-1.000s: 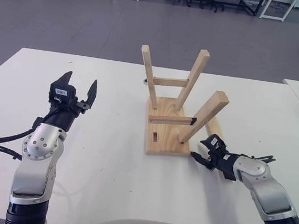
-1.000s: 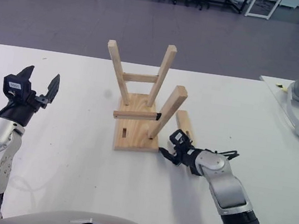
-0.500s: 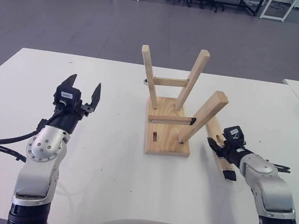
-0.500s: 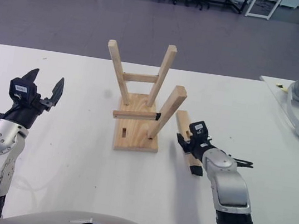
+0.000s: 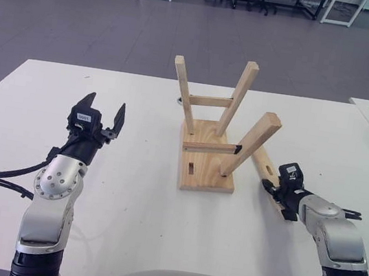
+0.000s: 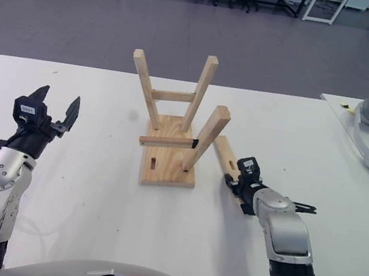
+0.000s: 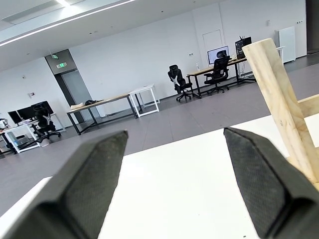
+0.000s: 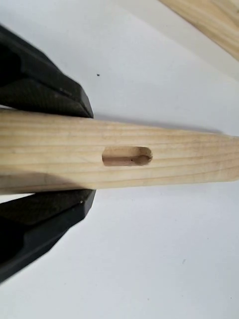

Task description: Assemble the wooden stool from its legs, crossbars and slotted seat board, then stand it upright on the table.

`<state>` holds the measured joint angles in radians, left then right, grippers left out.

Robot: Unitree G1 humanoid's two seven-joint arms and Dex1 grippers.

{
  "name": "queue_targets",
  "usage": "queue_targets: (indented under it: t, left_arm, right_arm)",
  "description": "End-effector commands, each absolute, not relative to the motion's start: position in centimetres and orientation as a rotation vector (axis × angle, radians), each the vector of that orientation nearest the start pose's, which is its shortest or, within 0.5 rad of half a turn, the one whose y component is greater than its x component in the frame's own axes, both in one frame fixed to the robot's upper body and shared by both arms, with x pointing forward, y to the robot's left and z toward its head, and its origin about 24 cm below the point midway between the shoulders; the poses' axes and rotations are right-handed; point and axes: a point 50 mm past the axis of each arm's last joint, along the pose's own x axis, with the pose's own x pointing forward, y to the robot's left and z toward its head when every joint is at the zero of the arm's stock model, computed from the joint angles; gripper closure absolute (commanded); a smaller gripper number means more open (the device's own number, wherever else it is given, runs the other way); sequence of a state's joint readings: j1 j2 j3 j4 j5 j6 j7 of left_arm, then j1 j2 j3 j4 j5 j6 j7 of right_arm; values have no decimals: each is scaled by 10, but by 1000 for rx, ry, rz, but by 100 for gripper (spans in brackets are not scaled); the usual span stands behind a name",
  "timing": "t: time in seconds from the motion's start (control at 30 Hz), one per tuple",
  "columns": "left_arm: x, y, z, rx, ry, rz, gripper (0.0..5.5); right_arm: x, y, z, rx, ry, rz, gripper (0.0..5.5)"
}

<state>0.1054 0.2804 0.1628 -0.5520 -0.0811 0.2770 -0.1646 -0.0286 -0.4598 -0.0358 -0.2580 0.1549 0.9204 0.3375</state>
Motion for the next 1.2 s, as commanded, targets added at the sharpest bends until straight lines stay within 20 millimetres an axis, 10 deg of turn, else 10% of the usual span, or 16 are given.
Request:
queue_targets:
  t: [0.03, 0.17, 0.33, 0.53, 0.97, 1.2]
  left_arm:
    - [232, 195, 175, 76, -284, -110, 196]
    - [246, 169, 249, -310, -460, -358, 196]
    - [253, 139, 316, -617, -489, -709, 196]
    - [243, 142, 344, -800, -508, -810, 196]
    - [226, 133, 335, -763, -463, -852, 196]
    - [230, 140, 336, -785, -501, -801, 314]
  right_arm:
    - [275, -230, 98, -184, 319, 67, 337]
    - [315, -227, 217, -306, -242, 35, 337]
    - [291, -121, 311, -480, -760, 560, 337]
    - [263, -79, 308, -460, -842, 864, 337]
    - [267, -74, 302, -404, -758, 912, 337]
    - [268, -78, 292, -458, -726, 930, 337]
